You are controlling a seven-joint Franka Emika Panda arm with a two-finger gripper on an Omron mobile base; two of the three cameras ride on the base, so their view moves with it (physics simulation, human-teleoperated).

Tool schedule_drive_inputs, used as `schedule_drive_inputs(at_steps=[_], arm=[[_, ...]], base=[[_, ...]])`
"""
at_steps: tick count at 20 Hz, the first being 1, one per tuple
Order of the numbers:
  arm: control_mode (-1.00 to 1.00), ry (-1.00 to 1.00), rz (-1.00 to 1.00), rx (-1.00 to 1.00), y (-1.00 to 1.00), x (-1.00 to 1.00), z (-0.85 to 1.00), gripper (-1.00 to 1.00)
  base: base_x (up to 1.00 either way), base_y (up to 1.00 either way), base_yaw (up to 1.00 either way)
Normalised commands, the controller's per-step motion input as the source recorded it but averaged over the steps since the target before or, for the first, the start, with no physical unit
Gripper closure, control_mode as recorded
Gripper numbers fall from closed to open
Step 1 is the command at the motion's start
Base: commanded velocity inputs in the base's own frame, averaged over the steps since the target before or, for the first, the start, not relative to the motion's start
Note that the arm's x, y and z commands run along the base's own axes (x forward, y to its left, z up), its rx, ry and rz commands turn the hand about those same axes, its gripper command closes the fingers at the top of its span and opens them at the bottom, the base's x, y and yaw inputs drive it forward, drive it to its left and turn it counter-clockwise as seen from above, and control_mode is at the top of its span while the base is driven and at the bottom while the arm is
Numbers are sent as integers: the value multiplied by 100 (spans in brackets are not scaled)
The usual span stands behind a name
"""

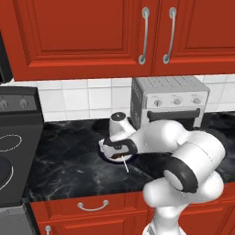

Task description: Place the cold items (broccoli and pear) from the fridge in one tupperware on the dining counter. Place the warm items (hot dog and kebab skewer) in the stove area in another tupperware.

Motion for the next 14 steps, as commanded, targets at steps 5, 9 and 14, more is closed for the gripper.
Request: schedule_drive_inputs(at_steps=[5, 9, 14], arm=[[-100, -25, 0, 5, -27, -83, 92, 100], [-100, -1, 0, 7, -21, -63, 100, 100], [-100, 0, 0, 3, -8, -61, 100, 100]], base=[[0, 0, 0], [0, 0, 0], [0, 0, 0]])
